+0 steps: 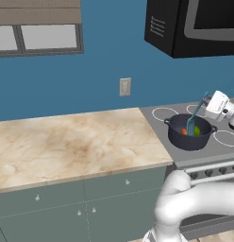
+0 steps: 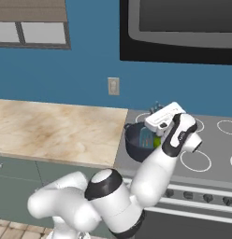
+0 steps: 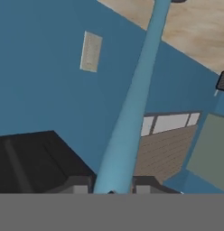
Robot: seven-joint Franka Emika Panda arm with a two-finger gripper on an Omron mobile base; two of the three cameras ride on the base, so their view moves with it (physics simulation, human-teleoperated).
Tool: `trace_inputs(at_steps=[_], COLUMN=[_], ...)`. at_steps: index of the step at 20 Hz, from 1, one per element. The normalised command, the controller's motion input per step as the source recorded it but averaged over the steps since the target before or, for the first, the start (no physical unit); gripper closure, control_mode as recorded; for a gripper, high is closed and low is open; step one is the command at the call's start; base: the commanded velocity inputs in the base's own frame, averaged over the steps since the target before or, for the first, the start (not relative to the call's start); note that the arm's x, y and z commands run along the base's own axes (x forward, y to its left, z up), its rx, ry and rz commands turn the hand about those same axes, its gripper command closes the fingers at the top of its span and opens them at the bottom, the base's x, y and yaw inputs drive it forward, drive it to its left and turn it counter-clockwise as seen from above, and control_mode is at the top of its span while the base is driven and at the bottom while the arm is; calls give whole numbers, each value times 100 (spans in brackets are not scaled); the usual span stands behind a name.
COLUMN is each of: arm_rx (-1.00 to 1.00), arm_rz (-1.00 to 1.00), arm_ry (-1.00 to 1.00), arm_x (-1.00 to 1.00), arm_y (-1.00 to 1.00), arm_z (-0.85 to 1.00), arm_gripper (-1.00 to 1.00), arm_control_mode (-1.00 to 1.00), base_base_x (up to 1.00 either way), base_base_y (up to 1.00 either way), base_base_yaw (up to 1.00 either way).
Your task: Put the carrot and lime in the pot. Retrieve the spatula and lightly stir the vegetables in the pot.
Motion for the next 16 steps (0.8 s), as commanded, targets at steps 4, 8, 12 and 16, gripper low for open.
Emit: trace_inputs(at_steps=[4,8,12,16], arm_rx=[0,0,0,-8], arm_rz=[0,0,0,0], arm_ry=[-18,-18,-16,-18], arm_x=[27,32,41,34], arm_y=[31,21,-9,-34], arm_z=[-18,-18,-25,-31], arm_gripper=[100,100,100,100], arm_control_mode=[-100,-100,-100,-100], base_base_x=[0,0,0,0], base_base_y=[0,0,0,0], base_base_yaw=[0,0,0,0])
